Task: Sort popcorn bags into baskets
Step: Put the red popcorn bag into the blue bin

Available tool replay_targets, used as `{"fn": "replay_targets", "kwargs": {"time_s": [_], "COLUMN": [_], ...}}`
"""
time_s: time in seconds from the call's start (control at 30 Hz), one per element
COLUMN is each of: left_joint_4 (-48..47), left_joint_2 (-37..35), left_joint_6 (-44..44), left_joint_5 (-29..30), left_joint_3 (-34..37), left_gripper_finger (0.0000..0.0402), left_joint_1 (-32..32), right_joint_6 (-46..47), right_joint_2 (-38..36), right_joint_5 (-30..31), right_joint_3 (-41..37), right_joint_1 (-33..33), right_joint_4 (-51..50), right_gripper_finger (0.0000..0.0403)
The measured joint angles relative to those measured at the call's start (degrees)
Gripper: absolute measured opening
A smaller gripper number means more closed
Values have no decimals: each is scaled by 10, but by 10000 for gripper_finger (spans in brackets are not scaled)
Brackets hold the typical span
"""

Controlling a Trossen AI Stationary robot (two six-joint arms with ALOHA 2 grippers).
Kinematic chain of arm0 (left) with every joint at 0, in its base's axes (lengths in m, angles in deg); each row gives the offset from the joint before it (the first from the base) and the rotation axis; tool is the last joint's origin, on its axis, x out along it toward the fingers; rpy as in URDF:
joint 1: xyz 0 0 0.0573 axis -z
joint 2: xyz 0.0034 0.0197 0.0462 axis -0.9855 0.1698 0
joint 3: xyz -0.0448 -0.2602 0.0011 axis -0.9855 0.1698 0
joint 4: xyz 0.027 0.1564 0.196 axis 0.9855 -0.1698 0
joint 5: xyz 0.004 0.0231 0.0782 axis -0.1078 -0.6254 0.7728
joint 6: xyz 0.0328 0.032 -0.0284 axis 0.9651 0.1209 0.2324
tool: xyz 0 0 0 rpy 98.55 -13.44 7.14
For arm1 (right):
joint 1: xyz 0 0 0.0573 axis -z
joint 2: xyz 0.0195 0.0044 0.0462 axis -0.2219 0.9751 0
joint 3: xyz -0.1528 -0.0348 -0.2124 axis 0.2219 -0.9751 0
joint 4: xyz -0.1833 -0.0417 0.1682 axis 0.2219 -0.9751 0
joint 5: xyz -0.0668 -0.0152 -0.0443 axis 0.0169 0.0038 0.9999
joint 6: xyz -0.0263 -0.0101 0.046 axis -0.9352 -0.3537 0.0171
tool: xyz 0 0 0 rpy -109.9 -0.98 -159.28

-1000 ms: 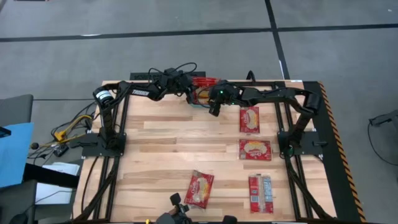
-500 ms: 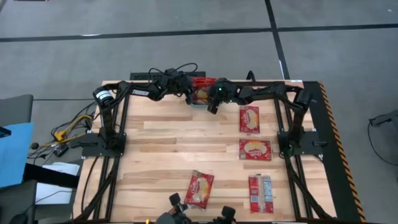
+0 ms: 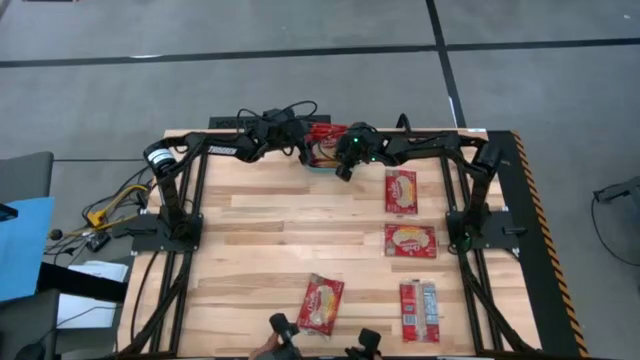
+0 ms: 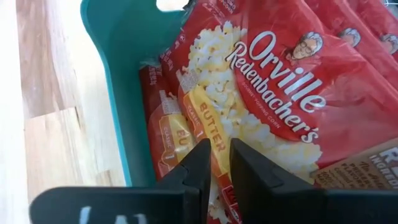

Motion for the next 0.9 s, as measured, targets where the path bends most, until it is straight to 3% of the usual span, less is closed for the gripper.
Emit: {"fn": "replay_targets", "kwargs": {"time_s": [0.17, 0.37, 0.6, 0.73, 0.9], "left_joint_4": [-21, -121, -288, -267, -205], "left_joint_2": [-46, -121, -204, -234, -243], "left_joint_6": [26, 40, -10, -41, -78], "left_joint_5": [7, 7, -48, -73, -72], "left_joint_3": [0, 0, 1, 42, 99], "left_gripper_finger": [268, 267, 267, 263, 245], "left_joint_1": [16, 35, 42, 71, 129], "right_joint_6": [-1, 3, 50, 114, 276], "right_joint_2": [0, -28, -169, -272, -361], "right_joint_5": [1, 18, 62, 121, 157], "right_joint_3": [0, 0, -94, -173, -264], "right_joint_1": [-4, -22, -50, -72, -102], "right_joint_4": [-8, -43, -49, -51, -77], "right_gripper_finger": [81, 73, 72, 72, 81]}}
